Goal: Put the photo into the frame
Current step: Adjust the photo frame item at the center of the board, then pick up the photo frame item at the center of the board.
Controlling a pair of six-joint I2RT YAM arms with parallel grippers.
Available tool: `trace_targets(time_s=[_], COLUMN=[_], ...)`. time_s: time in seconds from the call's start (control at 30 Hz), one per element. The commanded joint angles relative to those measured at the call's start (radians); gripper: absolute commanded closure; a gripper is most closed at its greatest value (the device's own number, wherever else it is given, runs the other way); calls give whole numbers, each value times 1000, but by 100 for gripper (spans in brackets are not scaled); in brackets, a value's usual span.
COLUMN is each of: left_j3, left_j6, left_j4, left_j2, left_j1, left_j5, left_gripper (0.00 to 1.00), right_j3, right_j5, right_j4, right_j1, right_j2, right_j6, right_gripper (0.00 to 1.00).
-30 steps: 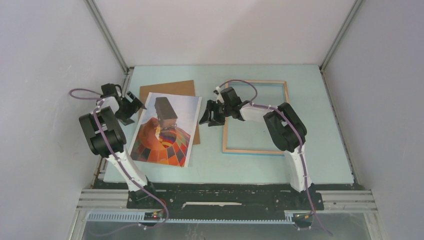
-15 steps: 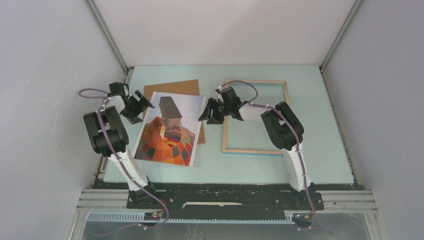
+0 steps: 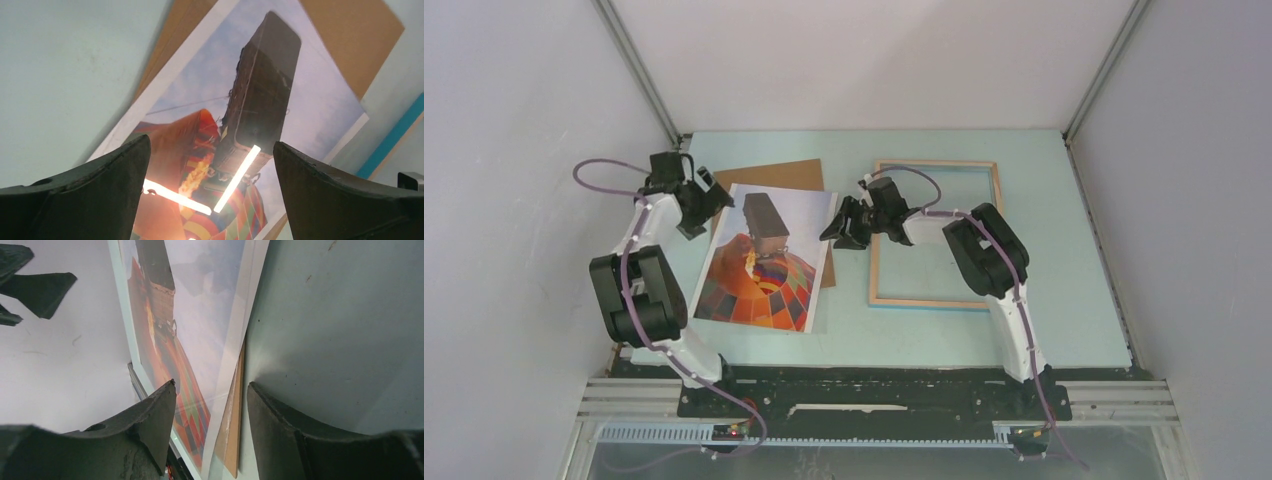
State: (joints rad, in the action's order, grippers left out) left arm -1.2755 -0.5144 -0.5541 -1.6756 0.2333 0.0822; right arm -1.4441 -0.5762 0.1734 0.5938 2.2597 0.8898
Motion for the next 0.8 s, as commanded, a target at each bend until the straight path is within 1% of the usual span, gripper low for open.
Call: trace_targets(time_s=[0.0,0.07,0.17,0.27,0.4,0.53,0.6,0.77], left_j3=[124,203,299,415,475,508,524,545], left_j6=[-82,-116,-167,-218,-240,-265,-282,-297], left_j4=[4,46,75,148,157,189,211,224], left_j2=[19,41,58,94,95,64,54,38], left_j1=[0,0,1,1,7,15,27,57], left_j5=[89,132,195,248,226,241,266,276], left_gripper=[0,0,1,2,1,1,2,2], right_j3=[87,170,253,308,385,459,472,476], right_j5=[-14,-13,52,61,5,-5,-14,-11], right_j4=[20,41,-19,-33,46,164,220,369], right_j1=[11,28,62,89,140,167,177,202], right_j2=[-38,-118,-236,-291,-302,-295,-275,-222], right_j6=[-3,-34,-104,-116,-58,56,106,216], right_gripper=[37,34,29,28,29,30,30,31])
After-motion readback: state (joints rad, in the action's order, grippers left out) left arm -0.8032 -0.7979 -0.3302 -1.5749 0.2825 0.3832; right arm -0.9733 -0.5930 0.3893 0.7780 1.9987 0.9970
